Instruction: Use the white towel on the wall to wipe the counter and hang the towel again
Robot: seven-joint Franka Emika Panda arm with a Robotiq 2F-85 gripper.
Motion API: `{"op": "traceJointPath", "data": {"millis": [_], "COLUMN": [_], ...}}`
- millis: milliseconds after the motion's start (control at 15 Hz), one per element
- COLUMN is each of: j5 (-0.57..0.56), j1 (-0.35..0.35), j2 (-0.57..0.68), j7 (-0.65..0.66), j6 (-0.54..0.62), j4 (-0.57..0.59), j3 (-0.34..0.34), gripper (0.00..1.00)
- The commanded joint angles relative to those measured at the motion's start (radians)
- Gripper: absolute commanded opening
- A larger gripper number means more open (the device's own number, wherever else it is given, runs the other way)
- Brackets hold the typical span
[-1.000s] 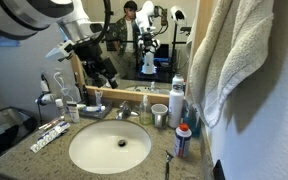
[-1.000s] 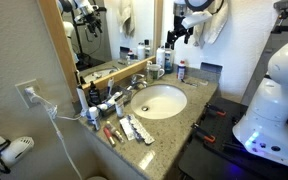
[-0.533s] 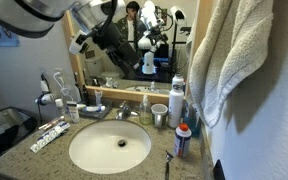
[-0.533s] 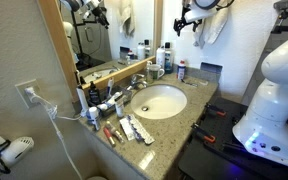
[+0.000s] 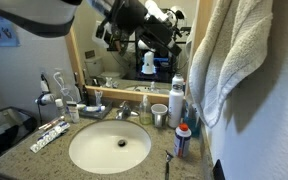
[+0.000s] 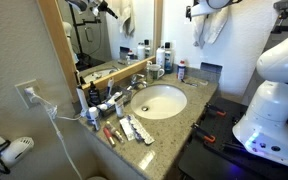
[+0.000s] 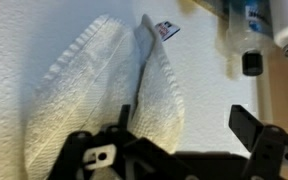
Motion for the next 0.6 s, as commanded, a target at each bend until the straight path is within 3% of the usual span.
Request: {"op": "traceJointPath", "data": {"millis": [0, 267, 533], "j5": [-0.224, -0.496, -0.705], "j1": [-0.008, 0.046, 0.132], "j2": [0.019, 0.051, 0.096], "j7": [0.253, 0.549, 0.781], "j6": [-0.004, -0.088, -0.270], "j4": [0.043, 0.110, 0.171], "j3": [-0.033, -0.084, -0.129], "gripper": [1.00, 1.00, 1.00]}}
